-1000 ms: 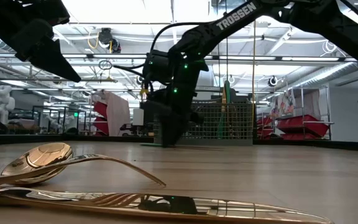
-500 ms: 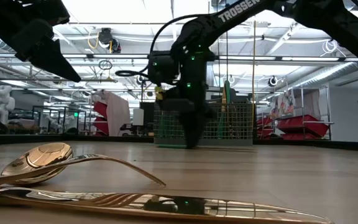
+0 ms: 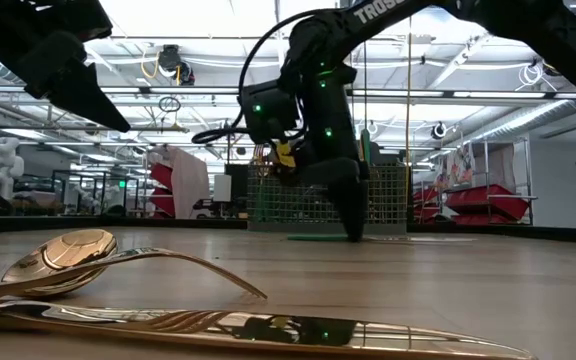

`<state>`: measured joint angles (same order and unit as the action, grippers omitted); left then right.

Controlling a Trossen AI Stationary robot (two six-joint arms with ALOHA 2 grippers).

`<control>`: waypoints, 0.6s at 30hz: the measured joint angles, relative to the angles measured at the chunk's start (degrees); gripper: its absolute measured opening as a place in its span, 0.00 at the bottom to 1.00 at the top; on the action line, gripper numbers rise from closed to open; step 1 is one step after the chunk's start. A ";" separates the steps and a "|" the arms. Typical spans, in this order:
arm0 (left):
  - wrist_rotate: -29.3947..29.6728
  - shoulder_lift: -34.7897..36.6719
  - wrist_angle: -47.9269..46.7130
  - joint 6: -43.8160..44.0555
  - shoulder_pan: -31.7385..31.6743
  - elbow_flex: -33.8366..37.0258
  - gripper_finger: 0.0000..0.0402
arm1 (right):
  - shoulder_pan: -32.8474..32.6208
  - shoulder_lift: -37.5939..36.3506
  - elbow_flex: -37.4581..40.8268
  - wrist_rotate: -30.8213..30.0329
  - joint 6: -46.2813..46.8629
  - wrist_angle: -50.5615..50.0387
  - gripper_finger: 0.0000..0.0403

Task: Sort silverware
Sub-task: Put the green knife into the gray silverware basket with the other knives

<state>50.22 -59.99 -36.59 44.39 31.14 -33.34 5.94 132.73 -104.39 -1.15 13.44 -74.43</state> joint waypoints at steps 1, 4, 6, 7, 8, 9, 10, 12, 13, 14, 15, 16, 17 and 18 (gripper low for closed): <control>0.00 0.00 -0.02 -0.33 0.00 0.00 0.10 | -0.21 -0.33 0.05 -0.80 0.01 0.21 0.00; 0.00 0.00 -0.03 -1.30 0.00 0.00 0.10 | -0.41 -1.27 0.08 -0.22 0.00 0.19 0.00; 0.02 0.02 -0.01 -1.32 0.00 0.00 0.10 | -0.61 -1.99 0.08 -0.51 -0.12 0.04 0.00; 0.02 0.01 0.03 -1.34 0.00 0.00 0.10 | -0.64 -2.50 0.06 -1.04 -0.25 0.02 0.00; 0.02 0.00 0.00 -1.34 0.00 0.00 0.10 | -0.63 -2.76 0.05 -1.33 -0.38 0.17 0.00; 0.04 0.00 0.02 -1.34 0.00 0.00 0.10 | -0.71 -3.25 0.04 -1.43 -0.42 0.46 0.00; 0.06 0.01 0.07 -1.34 0.00 0.00 0.10 | -0.79 -3.65 0.04 -1.75 -0.43 0.78 0.00; 0.07 0.00 0.06 -1.32 0.00 0.00 0.10 | -1.04 -4.77 0.02 -3.47 -0.40 1.26 0.00; 0.09 0.00 0.10 -1.32 0.00 0.00 0.10 | -1.08 -5.32 0.00 -3.92 -0.36 1.54 0.00; 0.11 0.01 0.06 -1.32 0.00 0.00 0.10 | -1.08 -6.07 -0.05 -4.33 -0.28 1.91 0.00; 0.16 0.00 0.10 -1.32 0.00 0.00 0.10 | -1.08 -6.71 -0.07 -4.72 -0.14 2.45 0.00; 0.24 0.02 0.08 -1.32 0.00 0.00 0.10 | -1.08 -7.27 -0.07 -4.81 0.16 3.16 0.00; 0.42 0.00 0.08 -1.30 0.00 0.00 0.10 | -0.98 -7.94 -0.07 -5.37 0.46 4.33 0.00; 0.50 0.01 0.09 -1.28 0.00 0.00 0.10 | -0.93 -8.52 -0.07 -6.54 0.66 5.96 0.00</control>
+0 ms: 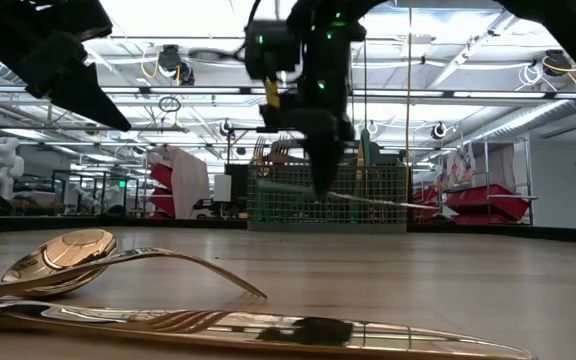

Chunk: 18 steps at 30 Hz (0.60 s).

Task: Sort silverware
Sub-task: Put the green knife into the gray silverware basket with the other knives

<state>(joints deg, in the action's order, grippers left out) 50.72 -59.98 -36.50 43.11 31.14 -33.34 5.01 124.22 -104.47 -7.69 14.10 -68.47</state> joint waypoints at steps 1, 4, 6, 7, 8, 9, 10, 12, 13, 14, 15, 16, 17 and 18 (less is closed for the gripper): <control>0.09 -0.01 -0.03 0.04 0.00 0.00 0.10 | 0.06 -0.75 0.00 -1.53 0.04 1.76 0.00; 0.35 0.00 -0.01 0.05 0.00 0.00 0.10 | 0.19 -3.66 -0.07 -6.78 0.12 6.78 0.00; 0.35 -0.01 -0.01 0.05 0.00 0.00 0.10 | 0.59 -5.34 -0.17 -9.87 0.03 10.20 0.00; 0.35 -0.01 0.01 0.07 0.00 0.00 0.10 | 0.90 -6.17 -0.17 -10.92 -0.10 11.66 0.00; 0.35 -0.01 0.01 0.07 0.00 0.00 0.10 | 1.30 -6.80 -0.17 -11.79 -0.20 12.97 0.00; 0.35 -0.01 -0.03 0.07 0.00 0.00 0.10 | 1.77 -7.53 -0.15 -12.95 -0.41 14.32 0.00; 0.35 0.00 0.05 0.07 0.00 0.00 0.10 | 2.36 -8.33 -0.03 -14.23 -1.15 15.62 0.00; 0.35 0.00 -0.01 0.09 0.00 0.00 0.10 | 3.63 -10.11 0.89 -17.45 -2.67 18.70 0.00; 0.35 0.00 0.07 0.09 0.00 0.00 0.10 | 4.36 -11.12 1.81 -18.46 -2.81 20.00 0.00; 0.35 -0.01 -0.02 0.10 0.00 0.00 0.10 | 5.16 -12.34 3.05 -19.24 -2.87 21.75 0.00; 0.35 0.00 0.03 0.11 0.00 0.00 0.10 | 6.01 -13.85 4.81 -19.37 -2.95 24.04 0.00; 0.35 0.01 0.04 0.09 0.00 0.00 0.10 | 6.87 -15.25 6.85 -19.36 -2.99 26.88 0.00; 0.35 0.01 -0.03 0.11 0.00 0.00 0.10 | 7.77 -17.07 9.12 -19.36 -3.01 29.72 0.00; 0.35 -0.01 0.01 0.11 0.00 0.00 0.10 | 8.65 -18.85 11.73 -19.45 -3.05 32.70 0.00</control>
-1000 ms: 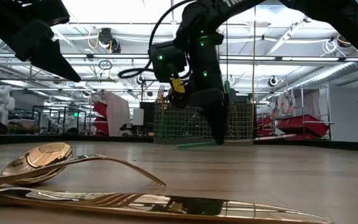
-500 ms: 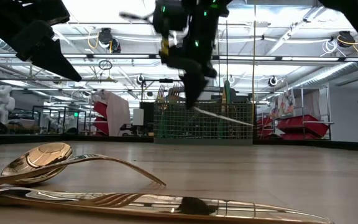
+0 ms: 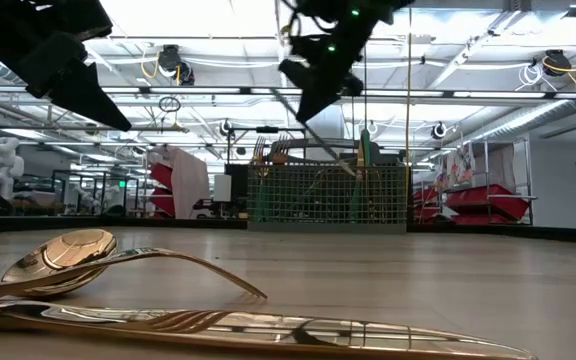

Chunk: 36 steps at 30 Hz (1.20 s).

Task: Sort silverware
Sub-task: Put the green knife into the gray silverware basket with the other knives

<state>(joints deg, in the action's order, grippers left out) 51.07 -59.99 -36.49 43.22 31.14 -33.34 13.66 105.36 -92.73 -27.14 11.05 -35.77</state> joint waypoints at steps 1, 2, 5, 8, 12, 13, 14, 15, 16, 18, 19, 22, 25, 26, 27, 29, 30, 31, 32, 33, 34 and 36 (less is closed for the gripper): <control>0.00 0.02 -0.04 0.00 0.00 0.01 0.10 | 0.93 -1.87 2.61 -0.19 -0.21 3.21 0.00; 0.00 0.01 -0.01 -0.01 0.00 0.01 0.10 | 1.91 -3.81 5.33 -0.16 -0.58 6.58 0.00; 0.00 0.01 -0.03 -0.04 0.00 0.00 0.10 | 4.80 -8.84 12.74 -0.32 -1.22 15.80 0.00; 0.02 0.00 -0.15 -0.05 0.00 0.02 0.10 | 7.66 -12.77 18.23 -0.36 -3.26 23.93 0.00; 0.88 0.02 -0.26 -0.25 0.00 0.02 0.10 | 11.33 -15.94 21.33 0.04 -5.00 31.65 0.00; 1.31 0.01 -0.24 -0.26 0.00 0.02 0.10 | 12.15 -16.14 21.56 0.05 -5.55 33.20 0.00; 1.63 0.00 -0.26 -0.26 0.00 0.02 0.10 | 12.89 -16.17 21.68 0.05 -6.57 34.67 0.00; 1.83 0.01 -0.23 -0.26 -0.02 0.02 0.10 | 13.72 -16.15 21.68 0.11 -7.32 35.86 0.00; 2.02 0.02 -0.24 -0.26 -0.04 0.02 0.10 | 14.50 -16.09 21.70 0.13 -8.08 36.85 0.00; 2.26 0.02 -0.24 -0.22 -0.04 0.02 0.10 | 16.07 -15.63 21.69 0.38 -8.97 38.78 0.00; 2.36 0.02 -0.24 -0.22 -0.04 0.02 0.10 | 16.90 -15.43 21.68 0.58 -8.81 38.75 0.00; 2.40 0.01 -0.12 -0.20 -0.04 0.02 0.10 | 18.69 -14.47 21.83 1.48 -7.38 37.77 0.00; 2.42 0.02 0.00 -0.09 -0.04 0.02 0.10 | 19.23 -13.97 23.71 2.15 -6.17 38.55 0.00; 2.42 0.00 -0.01 -0.10 -0.04 0.02 0.10 | 19.33 -13.97 24.88 2.28 -5.13 39.03 0.00; 2.43 0.00 0.00 -0.04 -0.04 0.02 0.10 | 19.29 -13.97 26.18 2.42 -4.23 39.60 0.00; 2.43 0.00 0.00 -0.07 -0.04 0.02 0.10 | 19.31 -13.94 28.94 3.85 -2.72 41.86 0.00; 2.43 0.00 0.00 -0.04 -0.04 0.02 0.10 | 19.24 -13.96 30.17 4.26 -2.20 42.99 0.00; 2.43 0.02 0.00 -0.04 -0.04 0.02 0.10 | 19.05 -13.98 31.21 4.78 -1.60 43.72 0.00; 2.43 0.00 0.00 -0.07 -0.04 0.02 0.10 | 18.88 -14.04 32.14 4.84 -0.80 44.39 0.00; 2.47 0.00 0.00 -0.07 -0.04 0.02 0.10 | 18.70 -14.08 32.80 4.81 -0.05 44.57 0.00; 2.57 0.01 0.00 -0.07 -0.04 0.02 0.10 | 18.52 -14.08 33.33 4.79 0.27 44.54 0.00; 2.74 0.01 -0.02 -0.09 -0.04 0.02 0.10 | 18.26 -14.08 33.75 4.84 0.31 44.27 0.02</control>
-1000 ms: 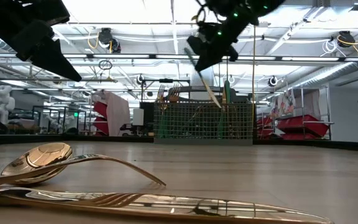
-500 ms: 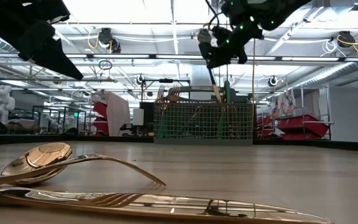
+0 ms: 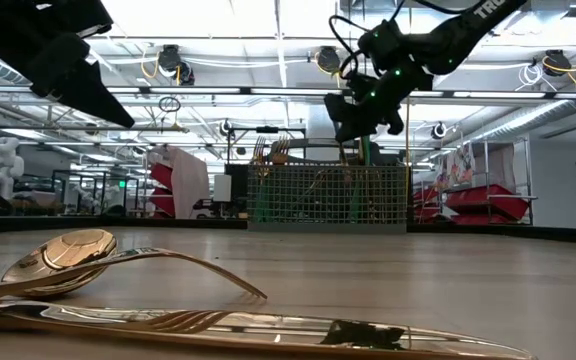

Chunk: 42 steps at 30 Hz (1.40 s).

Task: Sort silverware
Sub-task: Put the green knife into the gray silverware basket with the other knives, then put the green spoon into the gray silverware basket with the other green spoons

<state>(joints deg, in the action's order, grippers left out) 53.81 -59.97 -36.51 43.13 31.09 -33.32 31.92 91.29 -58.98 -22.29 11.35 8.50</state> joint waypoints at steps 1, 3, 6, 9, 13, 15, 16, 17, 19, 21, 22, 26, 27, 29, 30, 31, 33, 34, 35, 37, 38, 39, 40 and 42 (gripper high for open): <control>0.18 -0.01 -0.03 0.00 0.00 0.00 0.10 | -0.16 0.00 0.00 -0.01 -0.03 -0.04 0.03; 0.49 -0.01 -0.02 0.00 0.00 0.00 0.10 | -0.43 -0.15 0.00 -0.02 -0.77 0.28 0.08; 0.77 0.00 -0.02 -0.01 0.00 0.00 0.10 | -0.56 -1.33 -0.01 -0.03 -1.80 -0.05 0.18; 0.75 -0.01 0.00 0.04 0.00 0.00 0.10 | -0.84 -3.80 -0.02 0.08 -4.32 -1.24 0.29; 0.76 -0.01 0.03 0.06 0.00 0.00 0.10 | -1.31 -8.63 -0.11 0.14 -5.86 -4.62 0.42; -0.17 -0.01 1.36 0.07 0.00 0.00 0.10 | -2.00 -11.38 -0.11 0.15 -6.06 -8.09 0.46; -2.17 0.01 3.22 0.04 0.00 0.00 0.10 | -2.61 -12.85 -0.11 0.42 -6.67 -9.76 0.48; -5.62 0.01 5.68 -0.05 0.00 0.00 0.10 | -3.22 -14.44 -0.11 1.32 -7.46 -11.67 0.49; -16.54 0.01 11.07 -1.37 -0.02 0.00 0.10 | -4.67 -17.72 -0.11 2.77 -8.50 -15.46 0.50; -27.77 0.01 16.71 -1.29 0.00 0.00 0.10 | -6.46 -20.77 -0.11 3.73 -8.54 -19.20 0.50; -31.73 0.01 19.38 -0.20 0.02 0.00 0.10 | -7.41 -22.20 -0.11 4.90 -8.24 -20.98 0.50; -35.68 -0.07 26.89 5.55 -0.01 0.00 0.10 | -12.08 -25.96 -0.11 7.76 -4.88 -29.10 0.50; -35.90 -0.38 27.45 5.96 -0.07 0.00 0.10 | -13.46 -26.53 -0.11 7.87 -3.77 -31.57 0.50; -37.93 -1.81 27.67 6.48 -0.45 0.00 0.10 | -16.23 -27.09 -0.11 7.89 -1.59 -36.41 0.50; -39.81 -2.97 27.65 7.48 -0.78 0.00 0.11 | -17.74 -27.15 -0.11 7.90 -0.45 -38.49 0.50; -42.07 -4.42 28.22 8.38 -1.13 0.00 0.11 | -19.30 -27.15 -0.11 7.86 0.85 -40.35 0.50; -45.68 -8.07 32.45 9.11 -1.38 0.00 0.14 | -22.32 -27.01 -0.11 7.90 3.37 -43.70 0.50; -47.38 -10.12 35.65 9.15 -1.36 0.00 0.16 | -23.98 -26.85 -0.11 7.90 4.40 -44.60 0.50; -49.08 -12.16 38.94 9.37 -1.33 0.00 0.17 | -25.53 -26.74 -0.11 7.93 5.18 -45.17 0.50; -51.37 -16.16 43.39 10.84 -1.31 -0.07 0.21 | -28.33 -26.69 -0.11 7.88 6.08 -46.58 0.50; -51.71 -17.85 44.00 11.80 -1.33 -0.07 0.23 | -29.62 -26.69 -0.11 7.82 6.35 -46.83 0.50; -51.83 -19.56 44.04 12.28 -1.36 -0.07 0.25 | -30.73 -26.69 -0.11 7.74 6.43 -46.87 0.50; -51.80 -21.06 43.75 13.19 -1.36 -0.07 0.27 | -31.78 -26.69 -0.11 7.64 6.40 -46.90 0.50; -51.09 -23.80 43.54 15.51 -1.35 -0.06 0.30 | -33.55 -26.69 -0.11 7.62 5.93 -47.06 0.50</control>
<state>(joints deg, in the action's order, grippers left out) 2.72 -83.77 7.03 58.64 29.74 -33.38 -1.64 64.60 -59.09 -14.67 17.29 -38.56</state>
